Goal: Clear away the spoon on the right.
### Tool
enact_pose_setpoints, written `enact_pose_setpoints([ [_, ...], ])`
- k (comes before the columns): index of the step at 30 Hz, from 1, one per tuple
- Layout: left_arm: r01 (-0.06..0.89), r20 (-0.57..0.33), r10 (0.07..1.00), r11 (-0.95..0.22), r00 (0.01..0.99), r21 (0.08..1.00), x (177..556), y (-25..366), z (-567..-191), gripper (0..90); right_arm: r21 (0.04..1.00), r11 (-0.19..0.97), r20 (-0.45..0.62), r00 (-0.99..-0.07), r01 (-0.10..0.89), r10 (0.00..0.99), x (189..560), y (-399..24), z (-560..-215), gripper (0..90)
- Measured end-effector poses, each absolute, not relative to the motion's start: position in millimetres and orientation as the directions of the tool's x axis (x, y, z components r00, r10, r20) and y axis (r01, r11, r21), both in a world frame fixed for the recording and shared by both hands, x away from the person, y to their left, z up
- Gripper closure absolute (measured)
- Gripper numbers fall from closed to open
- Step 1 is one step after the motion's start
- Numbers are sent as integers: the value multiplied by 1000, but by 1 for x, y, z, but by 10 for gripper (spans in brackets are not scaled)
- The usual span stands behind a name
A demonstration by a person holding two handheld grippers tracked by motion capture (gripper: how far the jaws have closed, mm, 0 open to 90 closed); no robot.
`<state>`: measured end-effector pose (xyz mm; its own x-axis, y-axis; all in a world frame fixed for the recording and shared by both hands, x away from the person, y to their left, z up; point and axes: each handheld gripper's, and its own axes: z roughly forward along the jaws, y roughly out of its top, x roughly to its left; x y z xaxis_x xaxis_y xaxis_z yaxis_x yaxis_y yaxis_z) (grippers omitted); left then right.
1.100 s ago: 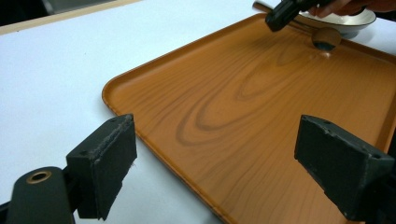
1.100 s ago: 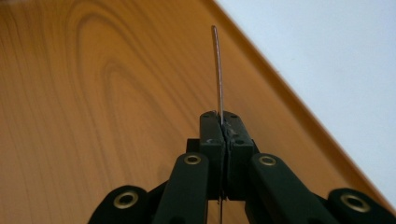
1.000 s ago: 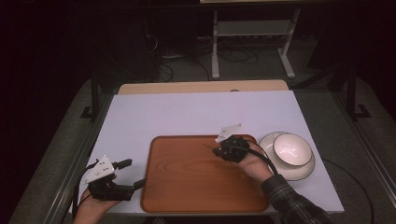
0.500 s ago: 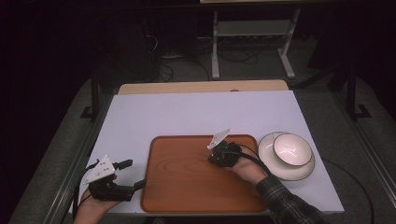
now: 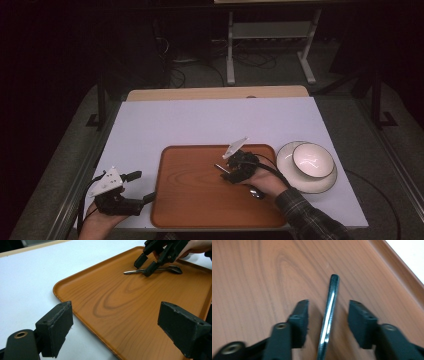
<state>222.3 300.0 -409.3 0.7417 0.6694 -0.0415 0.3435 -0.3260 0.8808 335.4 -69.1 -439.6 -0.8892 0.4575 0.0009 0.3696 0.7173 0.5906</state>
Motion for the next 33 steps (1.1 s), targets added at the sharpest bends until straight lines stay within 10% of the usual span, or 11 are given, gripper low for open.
enact_pose_setpoints([
  [16,340,-41,660,-332,750,880,225,298,-409,126,683,635,22,-880,360,475,322,-84,-423,210],
  [33,337,-39,655,-335,754,880,223,297,-408,125,851,425,8,-816,309,578,283,-160,-393,140],
])
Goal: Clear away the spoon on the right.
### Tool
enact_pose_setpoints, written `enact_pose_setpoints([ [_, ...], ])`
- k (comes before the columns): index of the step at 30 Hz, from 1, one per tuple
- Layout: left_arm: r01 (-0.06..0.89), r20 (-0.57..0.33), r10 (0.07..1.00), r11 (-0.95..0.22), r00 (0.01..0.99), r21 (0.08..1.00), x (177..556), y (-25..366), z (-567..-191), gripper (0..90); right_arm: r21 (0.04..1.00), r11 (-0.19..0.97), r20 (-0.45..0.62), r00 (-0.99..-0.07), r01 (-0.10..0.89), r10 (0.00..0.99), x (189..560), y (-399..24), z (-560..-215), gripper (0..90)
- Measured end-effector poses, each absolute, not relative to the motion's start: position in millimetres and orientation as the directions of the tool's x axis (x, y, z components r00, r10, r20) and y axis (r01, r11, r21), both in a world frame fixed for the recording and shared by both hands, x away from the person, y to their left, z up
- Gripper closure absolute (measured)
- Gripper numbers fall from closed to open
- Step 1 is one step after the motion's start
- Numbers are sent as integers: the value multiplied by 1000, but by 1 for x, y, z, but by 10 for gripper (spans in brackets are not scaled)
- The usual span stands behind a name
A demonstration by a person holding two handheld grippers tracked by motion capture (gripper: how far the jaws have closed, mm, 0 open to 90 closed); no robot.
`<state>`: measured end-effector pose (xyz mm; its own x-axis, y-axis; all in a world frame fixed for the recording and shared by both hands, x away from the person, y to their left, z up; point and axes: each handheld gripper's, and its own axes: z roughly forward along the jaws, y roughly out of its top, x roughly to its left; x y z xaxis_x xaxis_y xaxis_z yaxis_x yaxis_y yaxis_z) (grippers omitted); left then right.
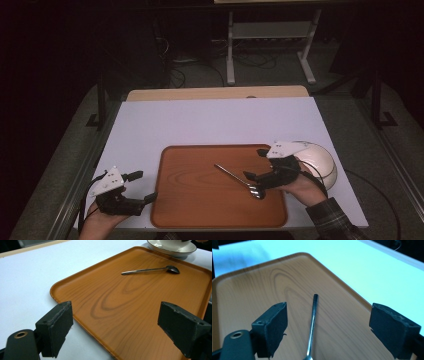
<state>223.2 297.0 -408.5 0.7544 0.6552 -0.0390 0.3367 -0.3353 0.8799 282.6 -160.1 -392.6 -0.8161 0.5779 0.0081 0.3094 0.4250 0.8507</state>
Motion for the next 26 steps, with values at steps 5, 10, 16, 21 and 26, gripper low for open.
enact_pose_setpoints([
  [5,336,-39,651,-339,758,879,223,296,-408,125,875,384,14,-807,296,590,271,-177,-391,137],
  [10,336,-40,647,-340,761,878,222,295,-408,125,889,360,12,-799,284,601,261,-192,-391,135],
  [16,331,-36,641,-347,766,877,221,295,-408,125,892,357,-5,-784,277,620,253,-207,-394,134],
  [21,333,-35,641,-349,766,876,221,294,-408,126,892,352,-6,-768,285,640,250,-217,-395,134],
  [26,333,-34,641,-352,767,875,222,294,-408,125,896,339,-2,-762,286,648,250,-220,-394,134],
])
